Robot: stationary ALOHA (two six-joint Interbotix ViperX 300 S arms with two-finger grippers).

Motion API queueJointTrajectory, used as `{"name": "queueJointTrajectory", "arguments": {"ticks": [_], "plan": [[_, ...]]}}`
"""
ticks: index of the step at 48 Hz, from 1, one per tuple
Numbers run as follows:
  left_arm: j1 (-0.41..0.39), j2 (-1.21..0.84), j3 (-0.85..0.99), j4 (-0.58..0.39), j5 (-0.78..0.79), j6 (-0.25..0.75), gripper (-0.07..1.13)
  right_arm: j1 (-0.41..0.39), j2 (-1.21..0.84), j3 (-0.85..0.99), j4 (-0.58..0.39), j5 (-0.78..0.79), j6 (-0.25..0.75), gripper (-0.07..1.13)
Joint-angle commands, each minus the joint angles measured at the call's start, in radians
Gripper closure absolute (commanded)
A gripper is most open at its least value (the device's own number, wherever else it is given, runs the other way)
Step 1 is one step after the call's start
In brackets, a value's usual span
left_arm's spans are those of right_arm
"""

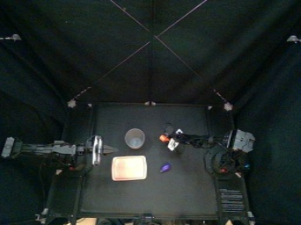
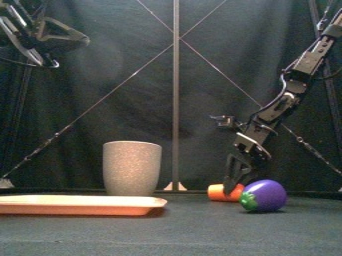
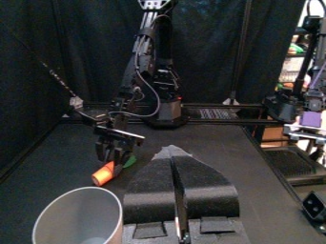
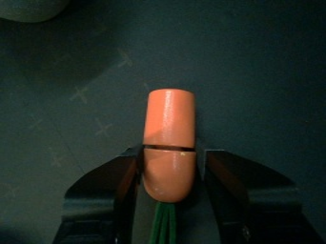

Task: Pick the carrot then place it on the pink plate
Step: Place carrot on the pink plate

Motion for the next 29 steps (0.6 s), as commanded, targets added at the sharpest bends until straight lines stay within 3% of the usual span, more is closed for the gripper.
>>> {"name": "queueJointTrajectory", "arguments": {"ticks": [1,5,16,29], "plan": [[-0.002,0.002,-0.014,-0.002,-0.005,0.0,1.09,0.006,-0.009,-0.012,0.002,0.0,-0.003,0.42],[-0.002,0.002,-0.011,-0.002,-0.005,0.0,1.09,0.012,-0.008,-0.014,0.002,0.0,-0.002,0.48],[-0.002,0.002,-0.008,-0.002,-0.005,0.0,1.09,0.084,-0.078,-0.04,0.026,0.026,0.0,0.48],[0.002,0.002,-0.012,-0.002,-0.005,0.002,1.09,0.245,-0.196,-0.144,0.063,0.129,0.0,0.48]]}}
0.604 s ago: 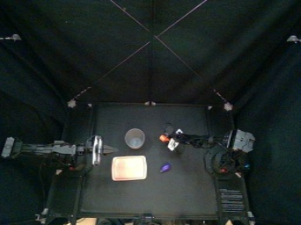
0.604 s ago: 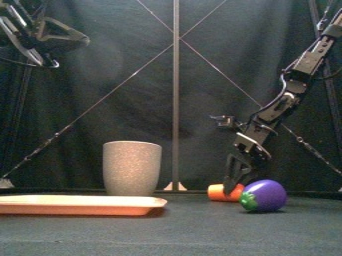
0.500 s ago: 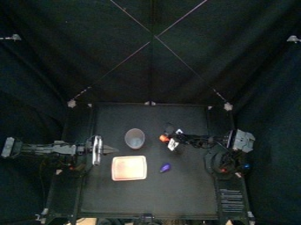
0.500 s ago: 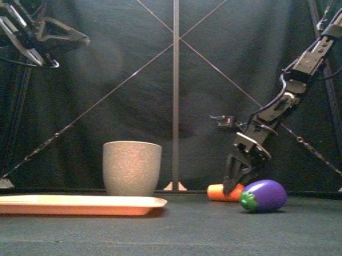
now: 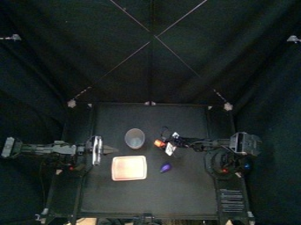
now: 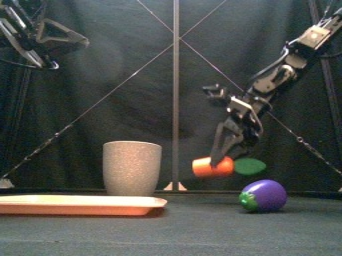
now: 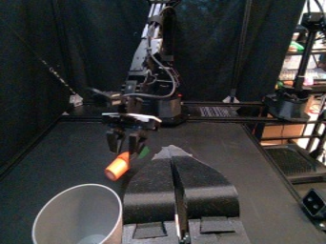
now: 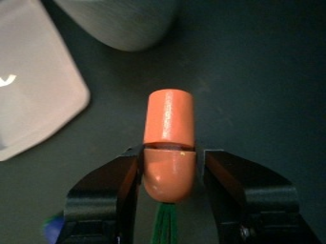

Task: Pick the carrot then place it on the pink plate
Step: Place carrot on the pink plate

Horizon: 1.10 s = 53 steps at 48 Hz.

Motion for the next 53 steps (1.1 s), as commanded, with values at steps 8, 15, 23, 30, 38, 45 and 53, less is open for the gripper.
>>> {"name": "queueJointTrajectory", "arguments": {"ticks": [8,15,23,30,38,45,53], "plan": [[0.003,0.0,-0.023,0.0,-0.005,0.002,1.09,0.169,-0.069,-0.143,0.005,0.009,-0.002,0.48],[0.003,0.0,-0.025,0.002,-0.005,0.002,1.09,0.242,-0.02,-0.239,0.002,-0.009,-0.005,0.48],[0.003,-0.002,-0.026,0.002,-0.005,0.002,1.09,0.272,0.083,-0.347,-0.011,-0.02,-0.008,0.48],[0.003,-0.009,-0.026,0.002,-0.005,0.002,1.09,0.279,0.199,-0.446,-0.046,-0.02,-0.014,0.48],[0.003,-0.02,-0.026,0.005,-0.005,0.002,1.09,0.279,0.333,-0.56,-0.089,-0.015,-0.009,0.48],[0.003,-0.025,-0.023,0.005,-0.005,0.003,1.09,0.279,0.403,-0.621,-0.095,-0.014,-0.011,0.44],[0.002,-0.025,-0.02,0.005,-0.005,0.003,1.09,0.275,0.44,-0.627,-0.097,0.02,-0.008,0.3]]}}
